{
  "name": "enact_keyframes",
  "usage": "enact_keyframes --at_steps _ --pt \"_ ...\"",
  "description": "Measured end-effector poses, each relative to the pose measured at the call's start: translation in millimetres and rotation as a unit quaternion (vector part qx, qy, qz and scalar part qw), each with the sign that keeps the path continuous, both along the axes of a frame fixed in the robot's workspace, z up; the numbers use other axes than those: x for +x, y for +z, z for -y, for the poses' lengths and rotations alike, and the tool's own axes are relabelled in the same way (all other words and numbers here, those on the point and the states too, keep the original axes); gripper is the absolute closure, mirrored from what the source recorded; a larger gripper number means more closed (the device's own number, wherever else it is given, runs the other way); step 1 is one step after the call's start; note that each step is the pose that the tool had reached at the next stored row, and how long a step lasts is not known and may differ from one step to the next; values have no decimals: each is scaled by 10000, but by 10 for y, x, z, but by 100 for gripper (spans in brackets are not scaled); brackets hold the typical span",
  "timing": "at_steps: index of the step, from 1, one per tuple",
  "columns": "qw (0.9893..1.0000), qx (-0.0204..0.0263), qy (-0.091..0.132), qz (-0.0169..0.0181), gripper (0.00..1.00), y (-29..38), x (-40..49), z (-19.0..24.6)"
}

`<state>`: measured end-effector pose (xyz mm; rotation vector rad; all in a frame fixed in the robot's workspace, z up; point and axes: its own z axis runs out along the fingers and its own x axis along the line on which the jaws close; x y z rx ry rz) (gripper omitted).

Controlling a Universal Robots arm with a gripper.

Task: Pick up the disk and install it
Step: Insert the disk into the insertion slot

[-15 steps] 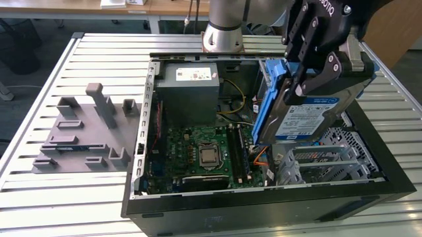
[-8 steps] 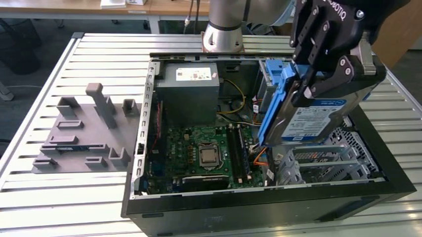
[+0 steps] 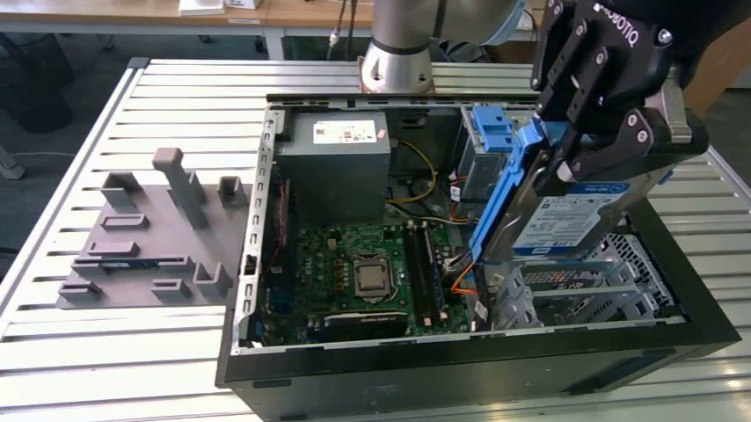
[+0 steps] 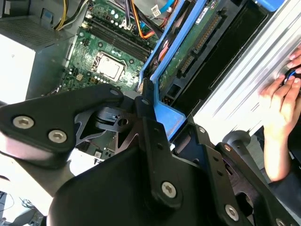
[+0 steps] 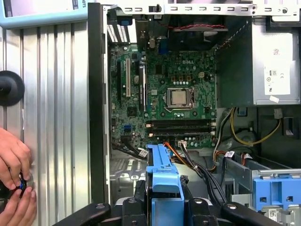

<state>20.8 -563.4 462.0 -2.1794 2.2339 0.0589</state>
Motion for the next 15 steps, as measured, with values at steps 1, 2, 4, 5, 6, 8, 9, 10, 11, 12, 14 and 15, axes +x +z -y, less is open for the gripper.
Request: enact_keyframes --at_steps 1,2,4,5,6,8,9,10,11,12,14,15 --pt "10000 0 0 0 64 -5 4 14" --pt "10000 1 0 0 64 -10 8 35" --pt "10000 0 1 0 64 -19 17 75" --pt "10000 0 1 0 64 -23 23 84" --pt "10000 0 1 0 64 -26 31 89" --pt "10000 0 1 -3 64 -30 60 92" --pt "10000 0 1 -7 64 -30 78 92" --pt "10000 0 0 -12 64 -32 104 93" --pt "10000 0 1 -13 64 -33 114 93" --pt "10000 -1 1 -14 64 -33 114 94" --pt "10000 -1 0 -14 64 -33 114 93" --pt "10000 0 0 -14 64 -34 114 93"
